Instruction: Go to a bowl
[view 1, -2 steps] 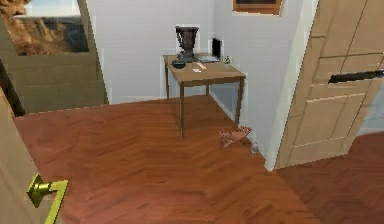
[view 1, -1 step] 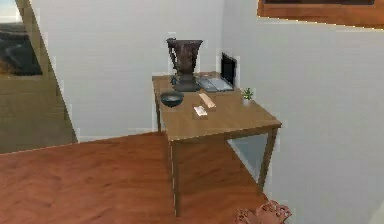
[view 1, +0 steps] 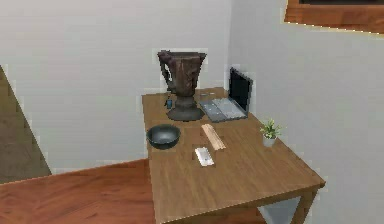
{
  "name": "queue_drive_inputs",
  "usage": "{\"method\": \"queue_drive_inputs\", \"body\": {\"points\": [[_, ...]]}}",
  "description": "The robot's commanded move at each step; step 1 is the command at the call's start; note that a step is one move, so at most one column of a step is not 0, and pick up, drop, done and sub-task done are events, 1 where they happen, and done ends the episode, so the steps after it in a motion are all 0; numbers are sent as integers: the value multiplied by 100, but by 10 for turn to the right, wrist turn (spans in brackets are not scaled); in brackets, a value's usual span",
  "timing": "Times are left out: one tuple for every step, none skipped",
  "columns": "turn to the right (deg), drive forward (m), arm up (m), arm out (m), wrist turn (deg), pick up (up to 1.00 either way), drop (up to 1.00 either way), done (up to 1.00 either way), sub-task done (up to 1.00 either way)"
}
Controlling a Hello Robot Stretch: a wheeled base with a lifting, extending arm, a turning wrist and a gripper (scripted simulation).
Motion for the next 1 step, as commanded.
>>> {"method": "queue_drive_inputs", "body": {"points": [[0,0,0,0,0,0,0,100,0]]}}
